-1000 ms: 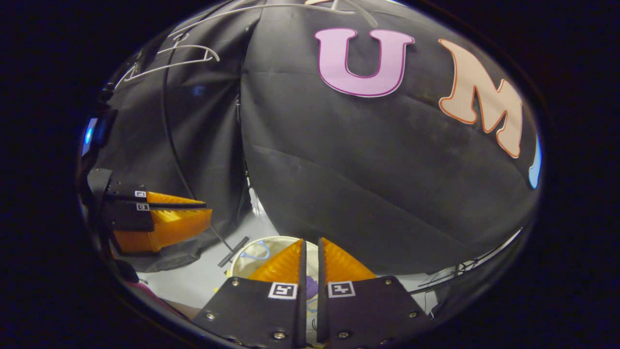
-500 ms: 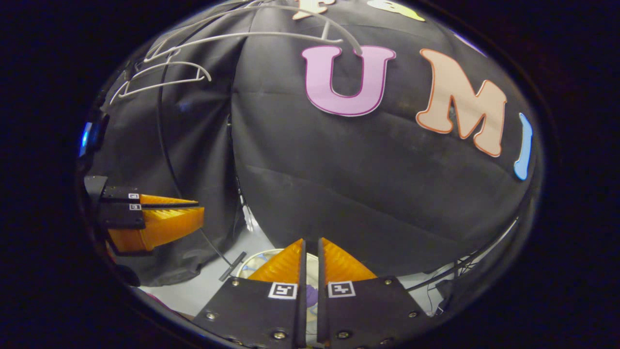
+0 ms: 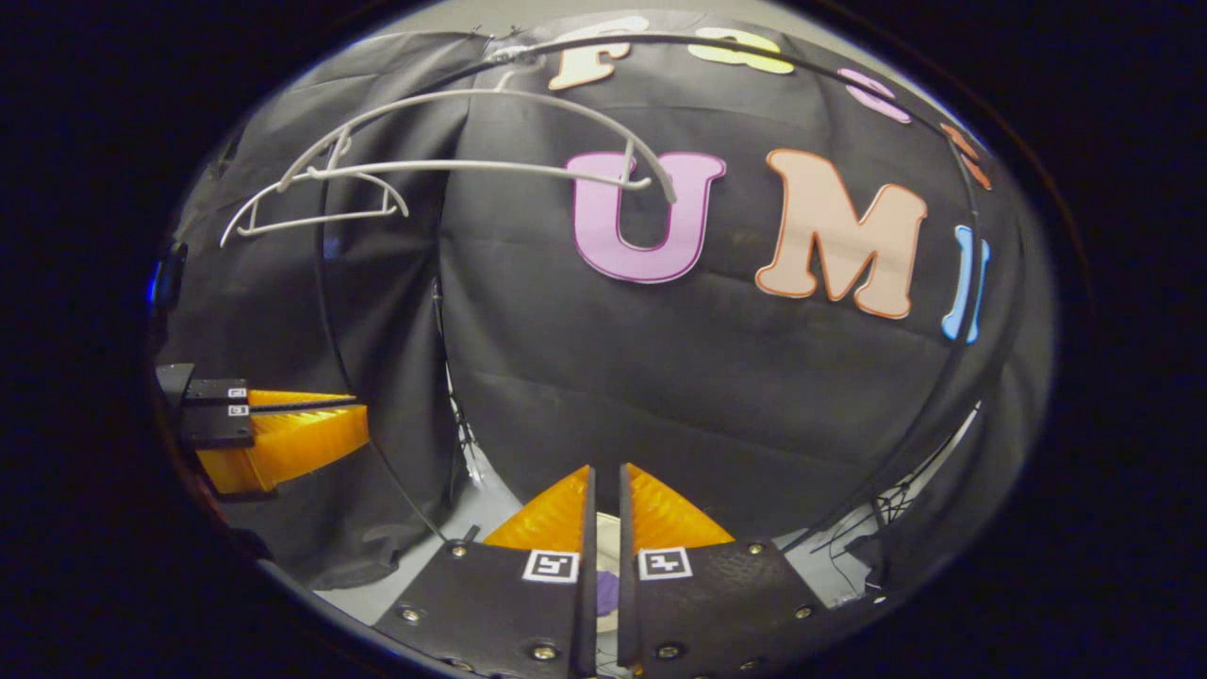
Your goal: Grasp the clothes on the hanger with both hands and then place them into the laundry hamper below.
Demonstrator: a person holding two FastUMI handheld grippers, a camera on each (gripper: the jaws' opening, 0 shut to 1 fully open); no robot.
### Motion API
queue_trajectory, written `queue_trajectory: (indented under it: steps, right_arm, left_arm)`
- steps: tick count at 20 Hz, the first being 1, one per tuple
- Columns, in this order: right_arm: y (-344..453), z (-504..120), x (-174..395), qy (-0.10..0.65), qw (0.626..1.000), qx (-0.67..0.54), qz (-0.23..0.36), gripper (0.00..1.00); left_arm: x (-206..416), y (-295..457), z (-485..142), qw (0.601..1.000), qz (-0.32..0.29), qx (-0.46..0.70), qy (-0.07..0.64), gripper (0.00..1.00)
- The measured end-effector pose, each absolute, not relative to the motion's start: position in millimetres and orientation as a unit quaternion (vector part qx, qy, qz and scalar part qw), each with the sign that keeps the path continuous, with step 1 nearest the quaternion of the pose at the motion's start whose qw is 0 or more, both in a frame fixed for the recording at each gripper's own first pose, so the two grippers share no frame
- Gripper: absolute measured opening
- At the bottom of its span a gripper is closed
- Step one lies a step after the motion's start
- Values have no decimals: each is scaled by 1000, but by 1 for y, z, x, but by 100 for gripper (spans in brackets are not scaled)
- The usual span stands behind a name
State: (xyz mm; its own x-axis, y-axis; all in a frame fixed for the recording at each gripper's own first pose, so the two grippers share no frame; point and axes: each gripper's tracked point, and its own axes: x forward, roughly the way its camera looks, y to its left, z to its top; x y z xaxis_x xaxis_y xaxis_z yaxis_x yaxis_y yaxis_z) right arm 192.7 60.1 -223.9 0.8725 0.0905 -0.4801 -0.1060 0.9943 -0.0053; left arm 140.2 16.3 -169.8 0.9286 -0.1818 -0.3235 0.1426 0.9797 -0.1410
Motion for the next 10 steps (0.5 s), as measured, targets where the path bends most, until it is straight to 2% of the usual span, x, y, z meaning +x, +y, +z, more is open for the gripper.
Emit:
queue_trajectory:
  steps: [2, 3, 7, 8, 9, 10]
  right_arm:
    - [65, -209, 175, 231, 972, -8, 33, 6]
    - [65, -202, 159, 223, 975, -6, 25, 9]
    - [67, -168, 116, 192, 981, 8, 0, 9]
    - [66, -159, 108, 185, 983, 9, -6, 9]
    - [65, -150, 97, 177, 984, 13, -14, 9]
    - [65, -138, 88, 168, 985, 19, -19, 8]
  left_arm:
    - [121, 23, -155, 983, -89, -52, 152, 11]
    - [112, 27, -149, 984, -93, -49, 144, 11]
    - [79, 30, -120, 984, -116, -52, 124, 11]
    - [70, 31, -116, 984, -120, -53, 120, 3]
    - [61, 30, -112, 984, -123, -52, 114, 2]
    - [56, 29, -105, 986, -123, -50, 104, 11]
